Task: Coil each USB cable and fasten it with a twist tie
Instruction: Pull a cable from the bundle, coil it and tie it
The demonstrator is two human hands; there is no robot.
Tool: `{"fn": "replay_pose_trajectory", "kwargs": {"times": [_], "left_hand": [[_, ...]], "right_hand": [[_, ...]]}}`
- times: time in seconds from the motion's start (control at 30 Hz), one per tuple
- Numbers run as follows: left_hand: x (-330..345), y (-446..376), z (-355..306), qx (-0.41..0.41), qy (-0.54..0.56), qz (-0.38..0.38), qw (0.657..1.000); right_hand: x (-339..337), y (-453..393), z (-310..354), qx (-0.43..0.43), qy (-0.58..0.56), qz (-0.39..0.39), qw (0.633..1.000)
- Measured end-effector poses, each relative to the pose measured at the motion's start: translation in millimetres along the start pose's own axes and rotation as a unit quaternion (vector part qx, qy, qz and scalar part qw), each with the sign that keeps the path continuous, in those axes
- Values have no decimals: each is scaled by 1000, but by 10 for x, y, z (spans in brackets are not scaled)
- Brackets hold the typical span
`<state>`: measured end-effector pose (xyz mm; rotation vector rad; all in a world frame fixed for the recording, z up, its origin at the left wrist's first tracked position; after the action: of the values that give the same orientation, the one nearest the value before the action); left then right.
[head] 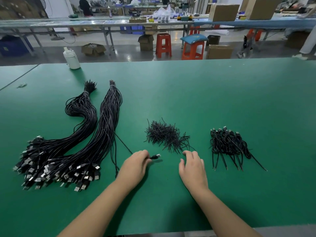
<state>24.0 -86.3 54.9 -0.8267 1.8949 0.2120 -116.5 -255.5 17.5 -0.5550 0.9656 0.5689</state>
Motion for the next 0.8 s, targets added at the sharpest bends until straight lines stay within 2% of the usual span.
{"fn": "replay_pose_trajectory", "kwargs": {"times": [0.07, 0.13, 0.17, 0.2, 0.3, 0.37, 0.43, 0.57, 0.63, 0.73, 0.8], "left_hand": [[139, 42, -118, -79, 136, -21, 987], [413, 84, -239, -168, 310, -7, 936], [534, 101, -308, -187, 343, 2, 921], [593, 103, -388, -175, 323, 6, 930], [683, 150, -641, -49, 165, 17, 985], [723, 194, -707, 14, 110, 6, 994], [697, 220, -711, 23, 96, -24, 995], [524, 252, -565, -64, 166, -102, 979], [444, 257, -367, -143, 238, -152, 948], [407, 272, -135, -224, 350, -197, 888], [398, 260, -78, -236, 319, -194, 897]], "right_hand": [[-1, -2, 0, -2, -5, -2, 1000], [-9, -3, -1, -2, -6, -4, 1000], [-16, -3, 1, -4, -6, -7, 1000], [-21, -2, 7, -5, -7, -10, 1000], [-37, 4, -2, -2, -18, -11, 1000], [-31, 3, -14, 4, -22, -5, 1000], [-49, 6, -7, 3, -30, -13, 999], [-95, 11, 32, -21, -71, -24, 997], [-86, 23, 70, -50, -113, -8, 992], [53, 125, 267, -77, -239, 67, 966], [224, 204, 466, -83, -298, 138, 941]]}}
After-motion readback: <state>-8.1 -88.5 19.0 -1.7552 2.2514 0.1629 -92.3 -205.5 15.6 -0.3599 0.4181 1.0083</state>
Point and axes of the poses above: each hand's wrist, its own y-axis away from the middle knuckle, its own x-axis out of the palm, z = x × y, the point moved 9 cm from there along -y, towards the middle knuckle
